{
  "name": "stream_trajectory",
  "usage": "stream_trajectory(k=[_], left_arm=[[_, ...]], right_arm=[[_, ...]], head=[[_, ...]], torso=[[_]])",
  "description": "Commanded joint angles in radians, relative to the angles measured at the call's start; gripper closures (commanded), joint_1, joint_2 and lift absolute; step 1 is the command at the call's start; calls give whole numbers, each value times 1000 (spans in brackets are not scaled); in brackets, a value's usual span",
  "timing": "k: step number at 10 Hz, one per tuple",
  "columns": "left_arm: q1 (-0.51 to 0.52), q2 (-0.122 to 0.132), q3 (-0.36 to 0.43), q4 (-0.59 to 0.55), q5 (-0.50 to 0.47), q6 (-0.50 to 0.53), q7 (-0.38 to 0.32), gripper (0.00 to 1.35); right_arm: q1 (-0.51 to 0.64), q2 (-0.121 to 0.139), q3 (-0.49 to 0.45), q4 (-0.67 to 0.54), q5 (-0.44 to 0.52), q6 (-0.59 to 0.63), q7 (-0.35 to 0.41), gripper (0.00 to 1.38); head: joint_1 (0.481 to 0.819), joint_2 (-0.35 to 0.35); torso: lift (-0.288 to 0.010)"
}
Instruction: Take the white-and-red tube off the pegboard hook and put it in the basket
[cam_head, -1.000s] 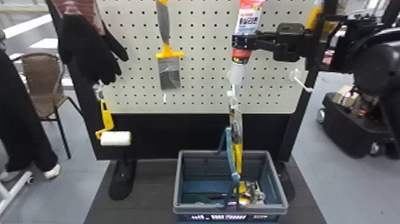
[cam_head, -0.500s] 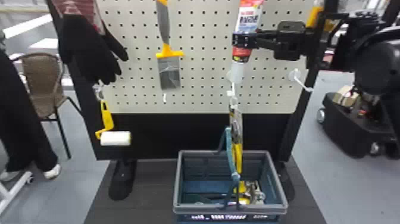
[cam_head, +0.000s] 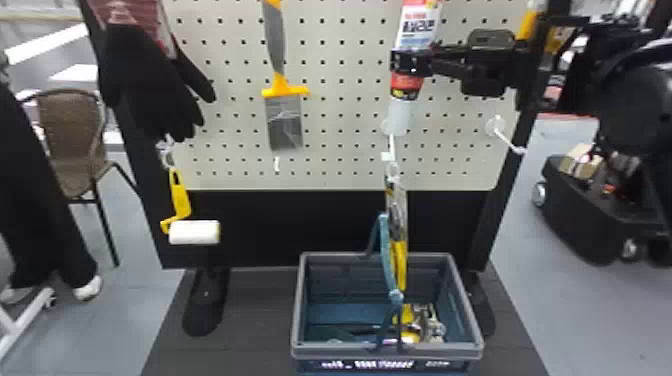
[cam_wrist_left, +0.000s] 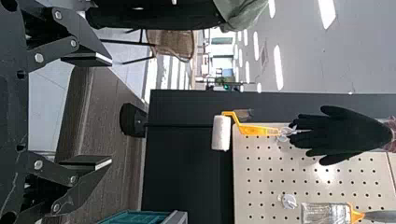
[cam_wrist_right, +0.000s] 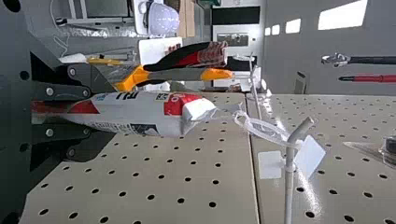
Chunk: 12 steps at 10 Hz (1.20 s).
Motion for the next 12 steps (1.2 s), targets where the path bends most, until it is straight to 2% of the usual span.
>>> stream_trajectory(k=[1, 6, 9, 12], left_arm=[[0, 1, -1, 0, 0, 0, 0, 516], [2, 7, -8, 0, 5, 3, 0, 515], [4, 12, -9, 0, 6, 3, 0, 516], [2, 13, -12, 0, 9, 3, 0, 516]], right_arm=[[-2, 0, 0, -4, 2, -4, 0, 1024], [-13, -6, -14, -45, 3, -5, -4, 1024], [-11, -21, -44, -94, 14, 7, -8, 1024], [66, -41, -140, -237, 19, 33, -20, 1024]], head=[[549, 0], [549, 0], [549, 0], [549, 0]], torso=[[-100], [-100], [-100], [-100]])
